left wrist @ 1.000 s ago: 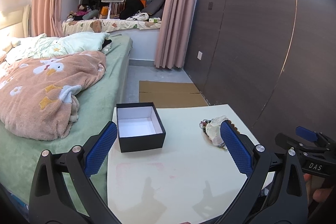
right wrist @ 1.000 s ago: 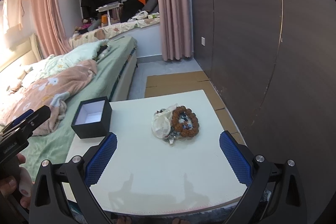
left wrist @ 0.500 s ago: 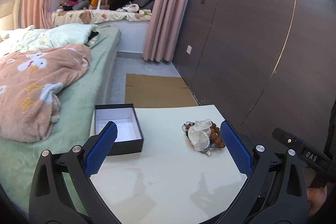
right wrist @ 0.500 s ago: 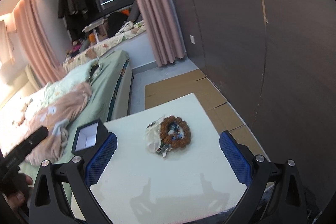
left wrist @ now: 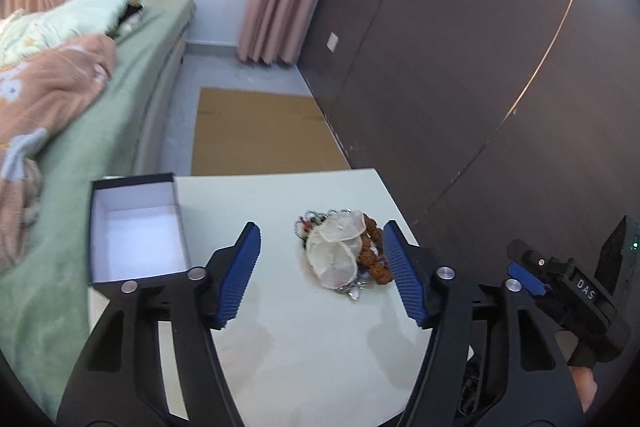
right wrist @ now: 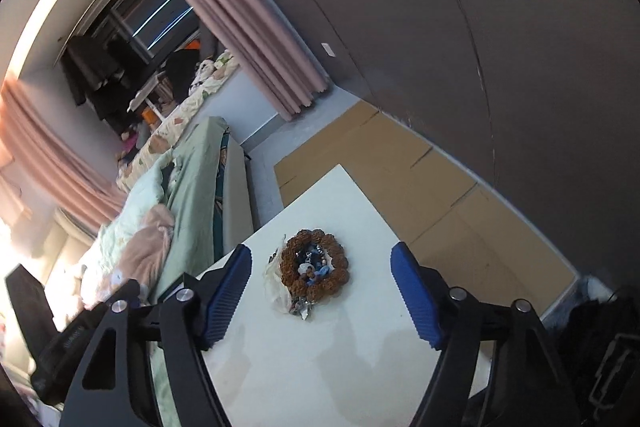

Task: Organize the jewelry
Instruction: 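Move both tools down toward the jewelry pile beside the black box, then close the left tool on the white pouch while the right tool grasps the brown bead bracelet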

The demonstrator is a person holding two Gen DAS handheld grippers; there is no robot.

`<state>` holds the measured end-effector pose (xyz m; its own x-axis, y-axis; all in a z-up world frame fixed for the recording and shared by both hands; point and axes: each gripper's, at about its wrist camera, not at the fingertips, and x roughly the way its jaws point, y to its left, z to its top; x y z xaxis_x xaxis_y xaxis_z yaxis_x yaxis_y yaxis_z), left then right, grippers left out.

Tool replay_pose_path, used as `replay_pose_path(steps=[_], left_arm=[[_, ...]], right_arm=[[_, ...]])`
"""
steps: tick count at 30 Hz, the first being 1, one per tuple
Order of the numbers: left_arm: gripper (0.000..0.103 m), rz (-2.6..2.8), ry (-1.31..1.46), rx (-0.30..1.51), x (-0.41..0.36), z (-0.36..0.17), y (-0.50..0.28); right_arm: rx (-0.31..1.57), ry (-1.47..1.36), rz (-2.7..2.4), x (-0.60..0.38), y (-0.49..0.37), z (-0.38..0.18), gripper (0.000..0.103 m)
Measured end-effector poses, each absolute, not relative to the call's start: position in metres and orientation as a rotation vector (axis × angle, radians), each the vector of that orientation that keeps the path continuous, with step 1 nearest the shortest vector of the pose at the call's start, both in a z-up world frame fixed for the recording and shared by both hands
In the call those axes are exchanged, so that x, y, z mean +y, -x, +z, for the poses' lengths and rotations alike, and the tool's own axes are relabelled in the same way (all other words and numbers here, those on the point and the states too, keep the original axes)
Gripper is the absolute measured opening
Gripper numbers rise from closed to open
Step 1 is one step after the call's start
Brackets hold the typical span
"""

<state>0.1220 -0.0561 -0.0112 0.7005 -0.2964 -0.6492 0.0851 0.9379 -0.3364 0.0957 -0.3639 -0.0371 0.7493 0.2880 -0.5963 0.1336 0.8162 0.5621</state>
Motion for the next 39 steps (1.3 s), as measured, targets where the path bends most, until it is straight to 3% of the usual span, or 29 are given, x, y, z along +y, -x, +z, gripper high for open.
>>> replay_pose_path(steps=[8, 23, 29, 31, 35, 39], left_arm=[[0.052, -0.222, 0.335, 0.912, -0.07, -0.045, -0.17], [0.052, -0.254, 0.452, 1.043, -0.076, -0.123, -0.209], [0.052, -0.249, 0.481, 1.075, -0.077, -0.14, -0.21], [0.042, -0.256, 0.509, 1.085, -0.077, -0.146, -0.211], [0.009, -0.268, 0.513, 1.101, -0.078, -0.155, -0.211], [0.005, -0.274, 0.513, 1.088, -0.077, -0.152, -0.208]], right_arm=[[0.786, -0.681, 0.079, -0.365, -0.125, -0.059, 0.068], [0.934, -0.705, 0.069, -0.337, -0.164, -0.102, 0.06], [1.009, -0.8, 0.077, -0.33, -0.177, -0.133, 0.051], [1.03, -0.857, 0.082, -0.329, -0.18, -0.146, 0.047], [1.066, -0.943, 0.079, -0.326, -0.18, -0.165, 0.042], [1.082, -1.05, 0.085, -0.323, -0.179, -0.182, 0.042]])
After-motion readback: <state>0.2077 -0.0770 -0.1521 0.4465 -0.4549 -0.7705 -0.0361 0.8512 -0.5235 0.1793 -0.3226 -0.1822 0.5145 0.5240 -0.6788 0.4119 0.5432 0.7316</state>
